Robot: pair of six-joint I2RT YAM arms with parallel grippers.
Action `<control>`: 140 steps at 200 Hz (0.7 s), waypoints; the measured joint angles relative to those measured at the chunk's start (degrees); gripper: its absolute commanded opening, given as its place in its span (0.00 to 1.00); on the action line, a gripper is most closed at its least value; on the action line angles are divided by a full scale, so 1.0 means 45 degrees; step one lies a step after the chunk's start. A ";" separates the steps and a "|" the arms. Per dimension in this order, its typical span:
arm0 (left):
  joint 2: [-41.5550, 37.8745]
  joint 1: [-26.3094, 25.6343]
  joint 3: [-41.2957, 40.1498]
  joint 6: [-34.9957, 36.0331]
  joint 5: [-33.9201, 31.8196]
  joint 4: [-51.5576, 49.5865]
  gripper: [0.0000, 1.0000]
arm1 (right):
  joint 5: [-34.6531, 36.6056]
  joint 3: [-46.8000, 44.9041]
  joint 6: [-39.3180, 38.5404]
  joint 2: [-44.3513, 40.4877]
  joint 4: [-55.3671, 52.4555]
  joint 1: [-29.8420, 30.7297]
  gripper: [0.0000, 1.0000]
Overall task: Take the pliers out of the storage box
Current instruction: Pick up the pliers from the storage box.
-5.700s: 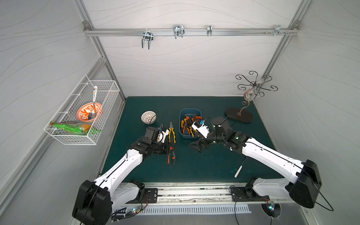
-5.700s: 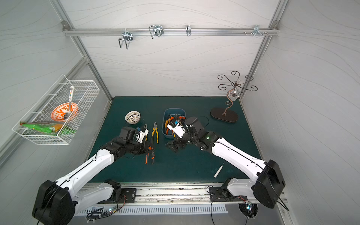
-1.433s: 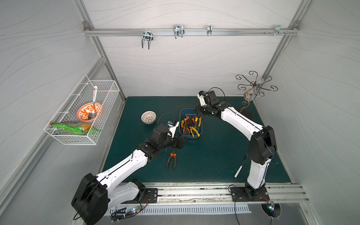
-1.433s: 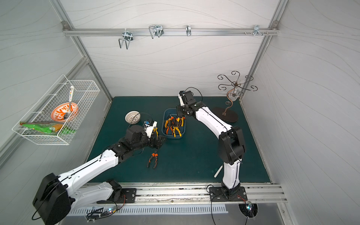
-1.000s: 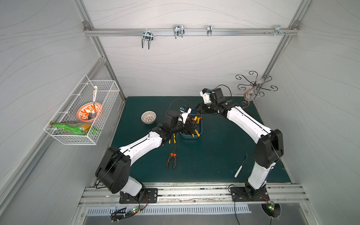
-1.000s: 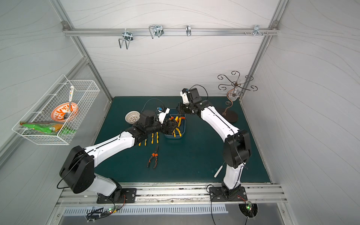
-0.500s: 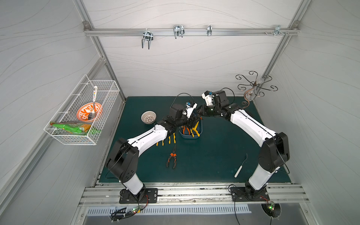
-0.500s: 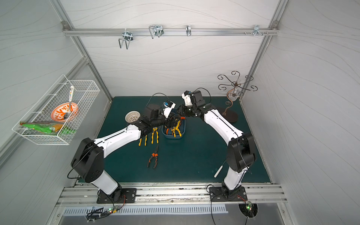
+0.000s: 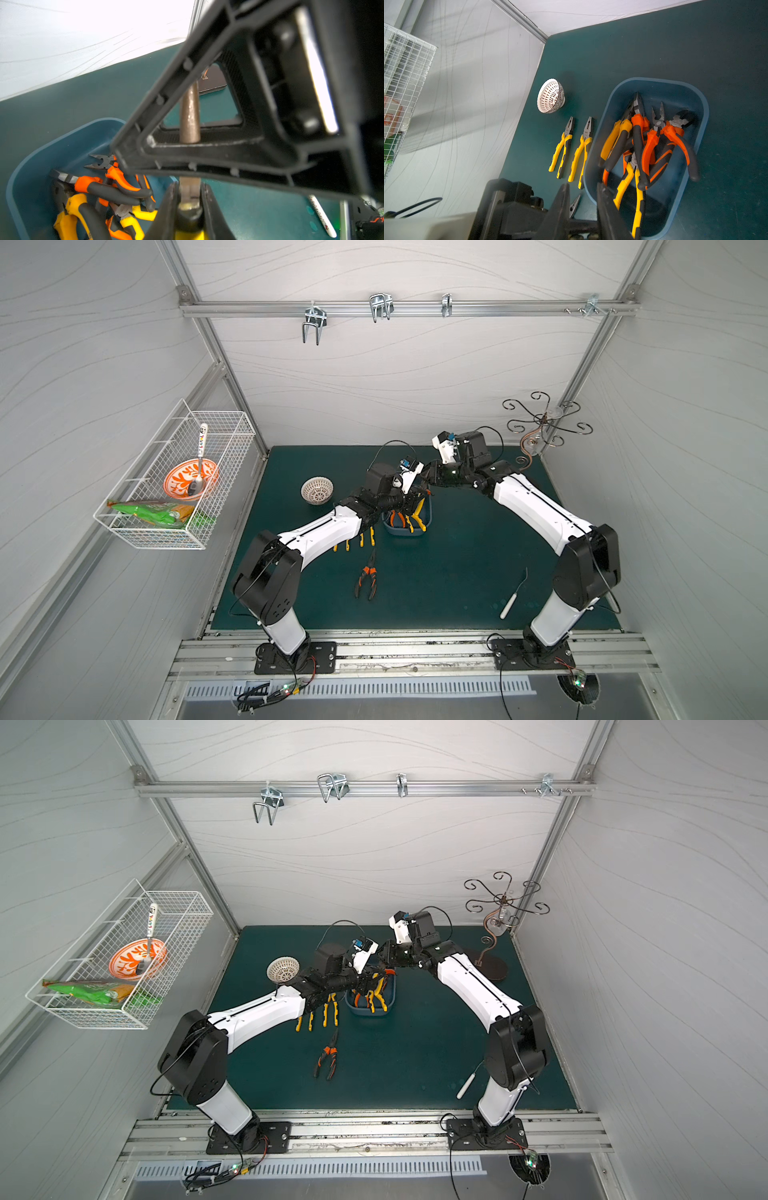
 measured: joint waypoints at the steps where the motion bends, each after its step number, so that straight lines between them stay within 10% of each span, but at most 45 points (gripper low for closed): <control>1: 0.0000 0.0000 0.0000 -0.0005 0.0000 0.0000 0.00 | 0.0000 0.0000 -0.0005 0.0000 0.0000 0.0000 0.22; 33: 0.0000 0.0005 -0.0005 -0.0631 0.0078 -0.0073 0.00 | -0.0058 -0.0102 0.0068 -0.0219 0.0136 -0.0010 0.67; 68: -0.0355 0.0301 -0.0627 -0.1880 0.0699 0.0175 0.00 | -0.0058 -0.1030 0.0063 -0.1428 0.0631 -0.0185 0.93; 140: -0.4415 0.2181 -0.4056 -0.3585 0.1409 -0.1982 0.00 | -0.1103 -0.4522 -0.1020 -0.3337 0.2215 -0.0369 0.99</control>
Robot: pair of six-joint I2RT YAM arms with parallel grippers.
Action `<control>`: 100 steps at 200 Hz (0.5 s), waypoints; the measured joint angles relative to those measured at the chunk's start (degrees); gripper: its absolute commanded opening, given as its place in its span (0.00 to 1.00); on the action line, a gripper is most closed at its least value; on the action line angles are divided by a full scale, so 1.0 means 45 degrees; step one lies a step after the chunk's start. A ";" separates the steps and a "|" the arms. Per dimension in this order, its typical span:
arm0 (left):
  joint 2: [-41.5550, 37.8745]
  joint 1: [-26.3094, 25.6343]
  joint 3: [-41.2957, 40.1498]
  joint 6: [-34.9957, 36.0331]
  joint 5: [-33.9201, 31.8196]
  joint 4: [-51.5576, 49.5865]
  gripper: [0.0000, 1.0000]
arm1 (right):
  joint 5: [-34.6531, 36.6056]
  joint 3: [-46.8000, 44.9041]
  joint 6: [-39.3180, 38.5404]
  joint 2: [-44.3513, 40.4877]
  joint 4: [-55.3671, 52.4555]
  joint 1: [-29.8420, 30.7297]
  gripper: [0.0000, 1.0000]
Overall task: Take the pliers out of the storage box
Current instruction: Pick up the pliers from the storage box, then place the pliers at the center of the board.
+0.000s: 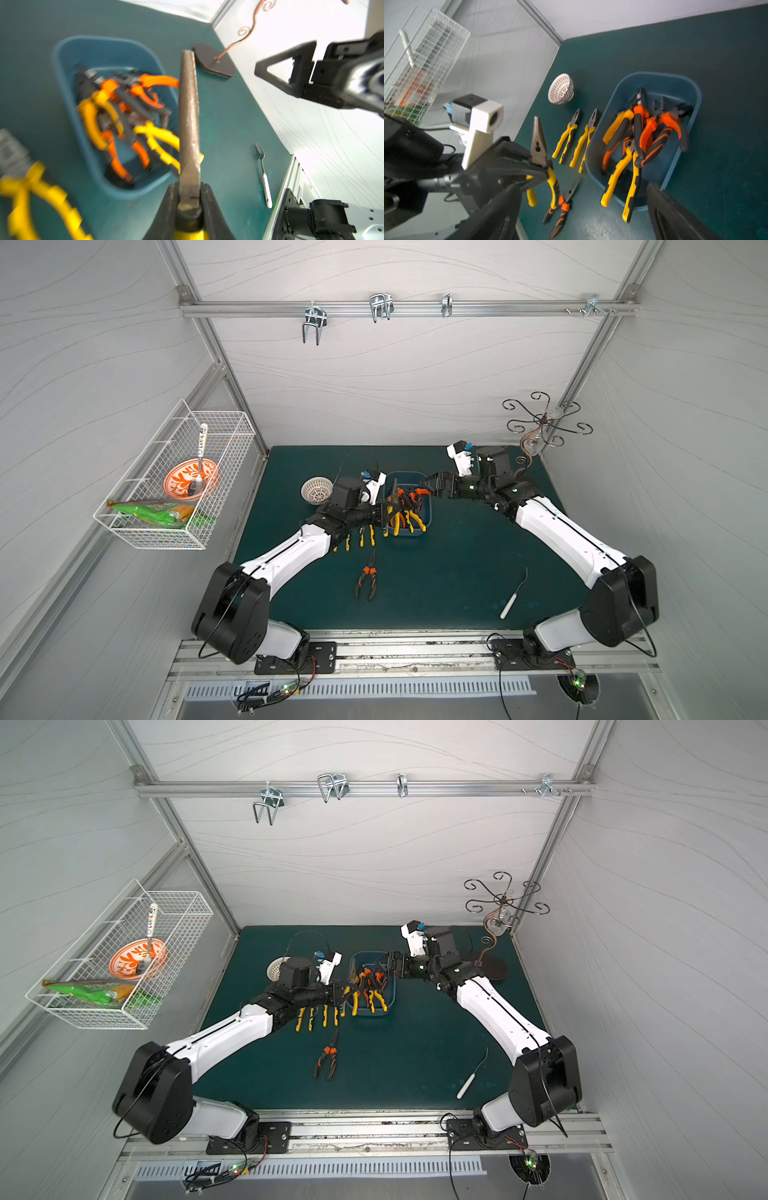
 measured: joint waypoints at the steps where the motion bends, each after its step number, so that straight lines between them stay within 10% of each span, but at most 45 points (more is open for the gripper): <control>1: -0.0044 0.0010 -0.0019 0.0000 -0.0015 -0.0044 0.00 | -0.0015 -0.0034 -0.0034 -0.0005 0.0024 0.0005 0.99; 100: -0.3337 0.1044 -0.2506 -0.0704 -0.2642 -0.6863 0.00 | -0.0408 -0.1515 -0.4677 -0.0928 0.0053 0.3789 0.99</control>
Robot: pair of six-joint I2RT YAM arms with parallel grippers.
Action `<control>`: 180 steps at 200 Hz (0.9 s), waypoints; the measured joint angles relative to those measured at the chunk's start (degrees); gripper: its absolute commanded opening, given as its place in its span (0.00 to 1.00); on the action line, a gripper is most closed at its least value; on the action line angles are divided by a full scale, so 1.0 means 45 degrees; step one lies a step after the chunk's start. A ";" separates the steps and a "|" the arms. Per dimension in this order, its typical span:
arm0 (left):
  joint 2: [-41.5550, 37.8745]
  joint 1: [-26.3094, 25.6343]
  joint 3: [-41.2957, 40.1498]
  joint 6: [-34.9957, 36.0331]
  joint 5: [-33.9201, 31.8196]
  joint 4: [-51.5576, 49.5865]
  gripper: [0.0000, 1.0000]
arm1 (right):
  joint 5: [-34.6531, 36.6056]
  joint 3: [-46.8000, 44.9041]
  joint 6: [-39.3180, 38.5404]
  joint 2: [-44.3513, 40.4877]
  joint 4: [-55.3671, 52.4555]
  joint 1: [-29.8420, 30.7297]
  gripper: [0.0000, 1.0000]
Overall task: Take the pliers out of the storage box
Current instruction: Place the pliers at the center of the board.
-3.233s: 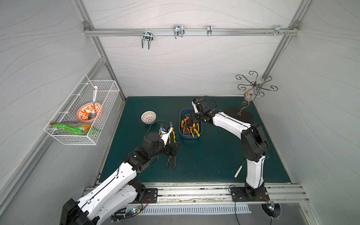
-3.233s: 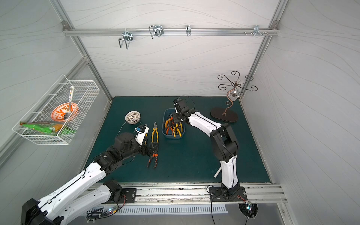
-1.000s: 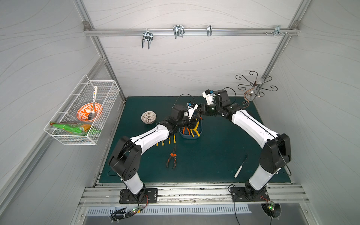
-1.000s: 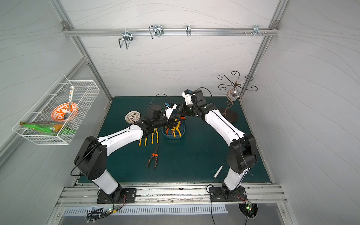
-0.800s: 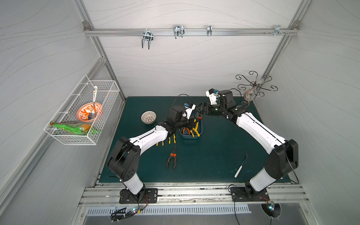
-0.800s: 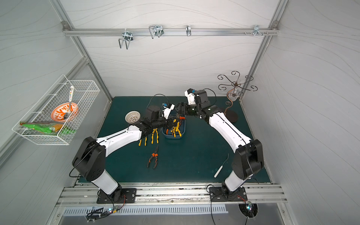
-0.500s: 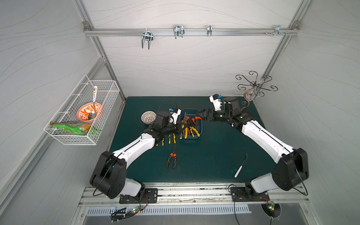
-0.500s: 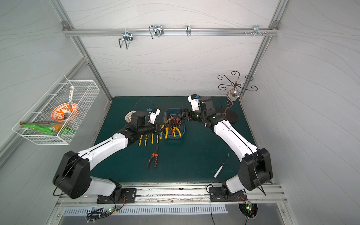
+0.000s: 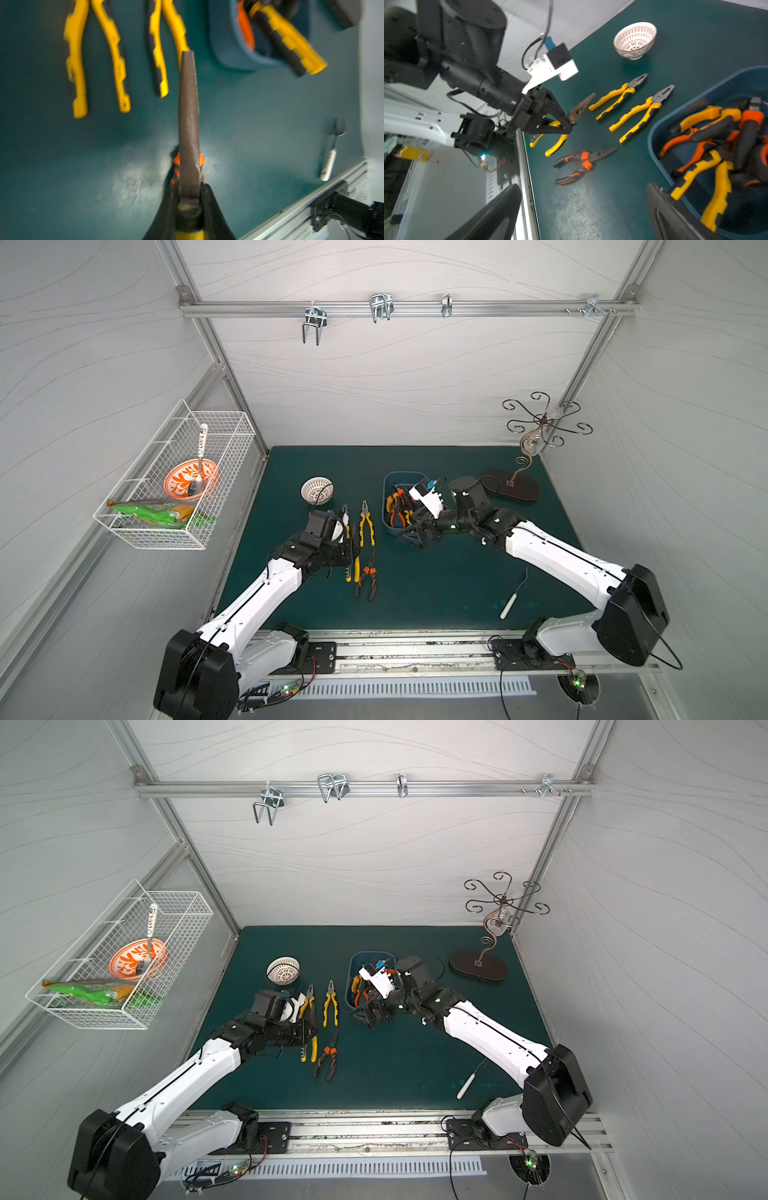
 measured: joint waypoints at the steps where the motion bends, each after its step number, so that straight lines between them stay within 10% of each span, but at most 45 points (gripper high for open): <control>1: 0.0010 0.0015 -0.0005 -0.0005 -0.0019 -0.0053 0.00 | 0.0005 0.0000 -0.0063 0.0000 -0.0024 0.0049 0.99; 180: 0.3725 0.0529 -0.0039 0.0923 -0.0379 -0.0622 0.03 | 0.0641 -0.0058 -0.2623 -0.0432 -0.1253 0.1059 0.99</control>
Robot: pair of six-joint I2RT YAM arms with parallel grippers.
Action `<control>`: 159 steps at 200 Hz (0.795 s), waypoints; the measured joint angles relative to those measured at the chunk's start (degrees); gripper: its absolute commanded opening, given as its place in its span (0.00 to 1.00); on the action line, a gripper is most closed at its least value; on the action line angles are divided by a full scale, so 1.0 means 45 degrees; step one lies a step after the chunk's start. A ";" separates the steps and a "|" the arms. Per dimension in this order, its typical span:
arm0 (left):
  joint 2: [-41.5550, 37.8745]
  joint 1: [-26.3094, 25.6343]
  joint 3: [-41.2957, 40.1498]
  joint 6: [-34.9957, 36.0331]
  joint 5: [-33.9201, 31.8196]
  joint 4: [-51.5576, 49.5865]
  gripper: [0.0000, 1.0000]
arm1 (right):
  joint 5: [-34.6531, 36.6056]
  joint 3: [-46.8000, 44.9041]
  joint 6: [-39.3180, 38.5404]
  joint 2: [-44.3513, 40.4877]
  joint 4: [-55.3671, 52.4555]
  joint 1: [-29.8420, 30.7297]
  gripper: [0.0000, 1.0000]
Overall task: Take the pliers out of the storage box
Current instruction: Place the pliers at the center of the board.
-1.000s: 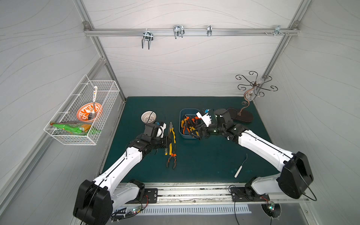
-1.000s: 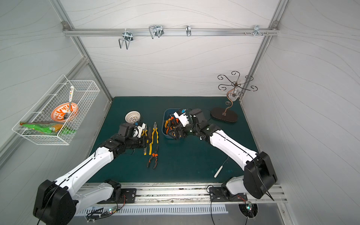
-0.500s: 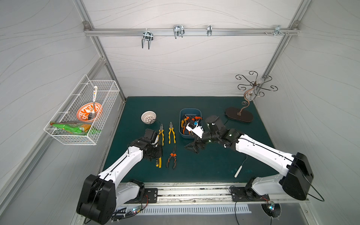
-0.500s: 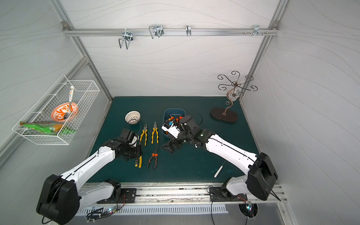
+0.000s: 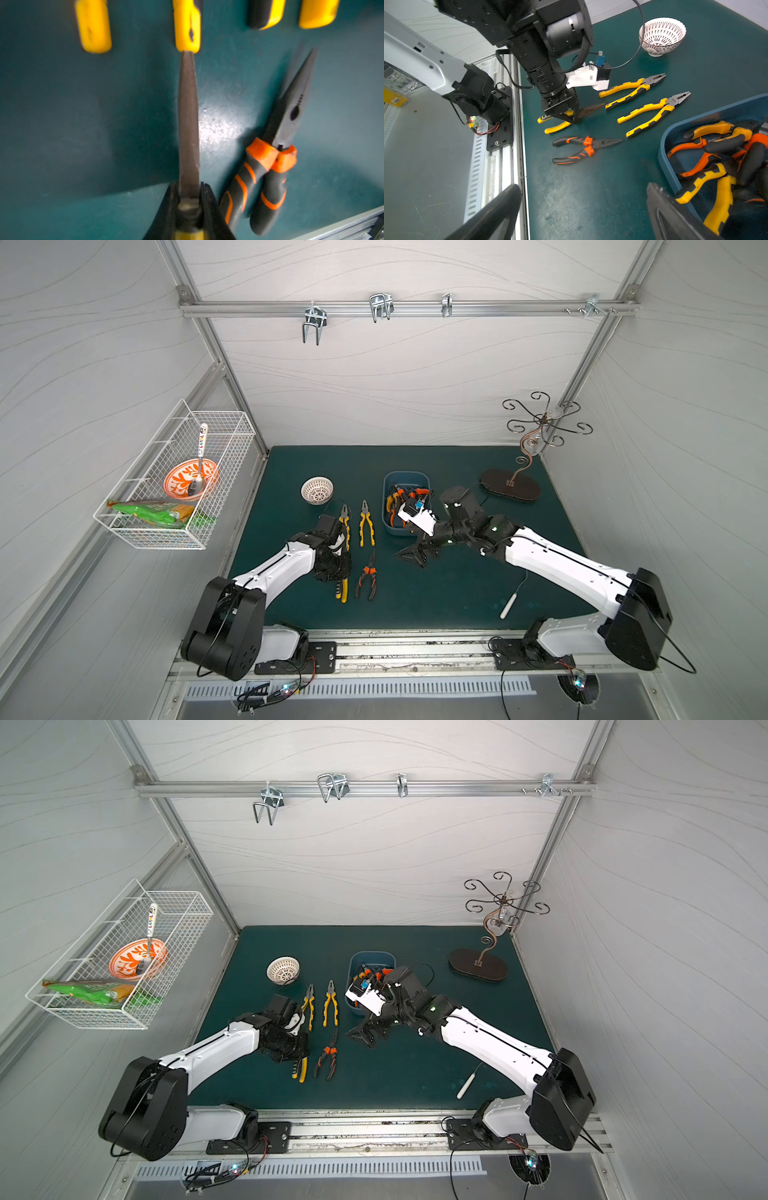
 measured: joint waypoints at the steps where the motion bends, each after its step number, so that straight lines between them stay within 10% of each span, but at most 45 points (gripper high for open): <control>1: 0.0015 0.0000 0.0005 0.0000 0.0010 0.0000 0.03 | -0.0015 -0.0015 -0.0029 -0.0005 -0.0005 0.0015 0.99; 159: 0.1039 0.0034 0.0733 -0.0350 -0.0588 -0.0175 0.53 | -0.0117 -0.0437 -0.0709 -0.0199 -0.0505 0.0311 0.99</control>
